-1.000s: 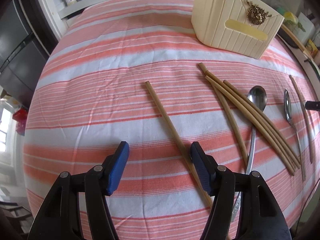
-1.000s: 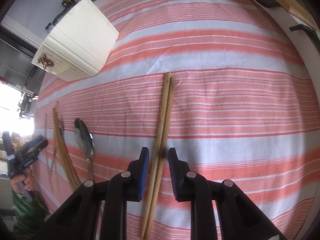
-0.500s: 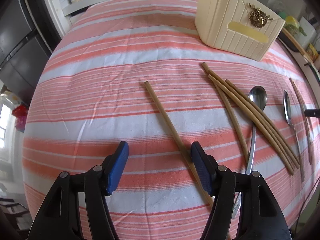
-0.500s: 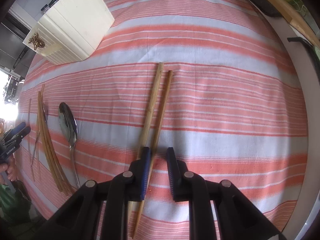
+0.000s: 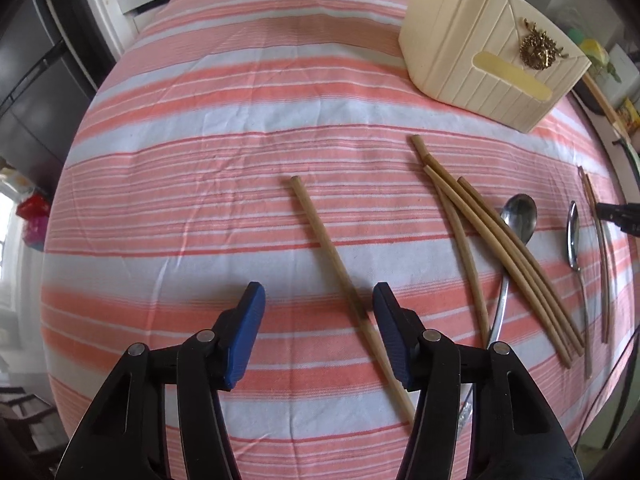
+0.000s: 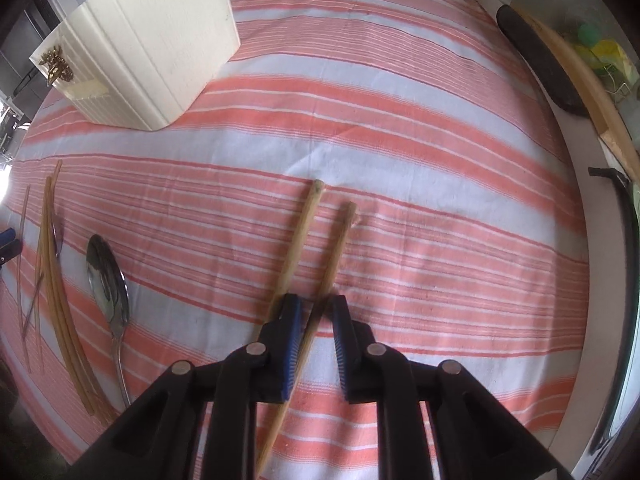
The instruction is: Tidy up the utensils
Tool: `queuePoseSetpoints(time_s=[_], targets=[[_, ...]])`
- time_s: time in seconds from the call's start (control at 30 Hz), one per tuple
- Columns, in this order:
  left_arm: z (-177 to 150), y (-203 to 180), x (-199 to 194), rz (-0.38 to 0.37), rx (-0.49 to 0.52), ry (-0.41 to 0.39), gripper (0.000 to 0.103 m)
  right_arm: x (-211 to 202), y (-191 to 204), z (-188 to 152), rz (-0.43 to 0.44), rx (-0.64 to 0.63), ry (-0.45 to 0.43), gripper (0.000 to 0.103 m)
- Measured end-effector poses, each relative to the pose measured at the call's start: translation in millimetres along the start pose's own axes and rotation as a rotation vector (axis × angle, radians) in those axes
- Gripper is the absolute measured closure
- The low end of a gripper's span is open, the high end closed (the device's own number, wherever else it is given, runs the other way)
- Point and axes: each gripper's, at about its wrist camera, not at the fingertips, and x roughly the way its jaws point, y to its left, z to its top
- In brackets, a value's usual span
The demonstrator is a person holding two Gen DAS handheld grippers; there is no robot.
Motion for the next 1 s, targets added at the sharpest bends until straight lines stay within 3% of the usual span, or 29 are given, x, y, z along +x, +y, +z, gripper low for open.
queuePoseSetpoints(time_s=[0.03, 0.1, 0.13, 0.17, 0.3, 0.5, 0.7, 0.87, 1.0], targets=[[6, -2, 3, 0.014, 0.0, 0.007, 0.048, 1, -1, 6, 0.009, 0.011, -0.001, 0.087], [18, -5, 6, 0.018, -0.014, 0.012, 0.062, 5, -6, 21, 0.037, 0.045, -0.008, 0.087], [24, -6, 7, 0.024, -0.018, 0.013, 0.091, 7, -9, 29, 0.038, 0.05, -0.013, 0.091], [28, -6, 9, 0.022, -0.021, 0.02, 0.098, 9, -12, 36, 0.039, 0.058, -0.014, 0.095], [38, -6, 6, 0.009, -0.028, -0.005, 0.099, 4, -22, 52, 0.083, 0.107, -0.072, 0.097], [44, 5, -76, -0.083, -0.095, -0.254, 0.099, -77, -24, 37, 0.111, 0.1, -0.354, 0.097], [40, 0, -175, -0.119, -0.044, -0.508, 0.099, -177, 8, -9, 0.08, -0.002, -0.641, 0.097], [46, -11, -222, -0.15, -0.035, -0.646, 0.098, -239, 28, -18, 0.06, -0.056, -0.804, 0.097], [58, -8, -243, -0.168, -0.058, -0.705, 0.099, -268, 41, -14, 0.061, -0.063, -0.904, 0.097]])
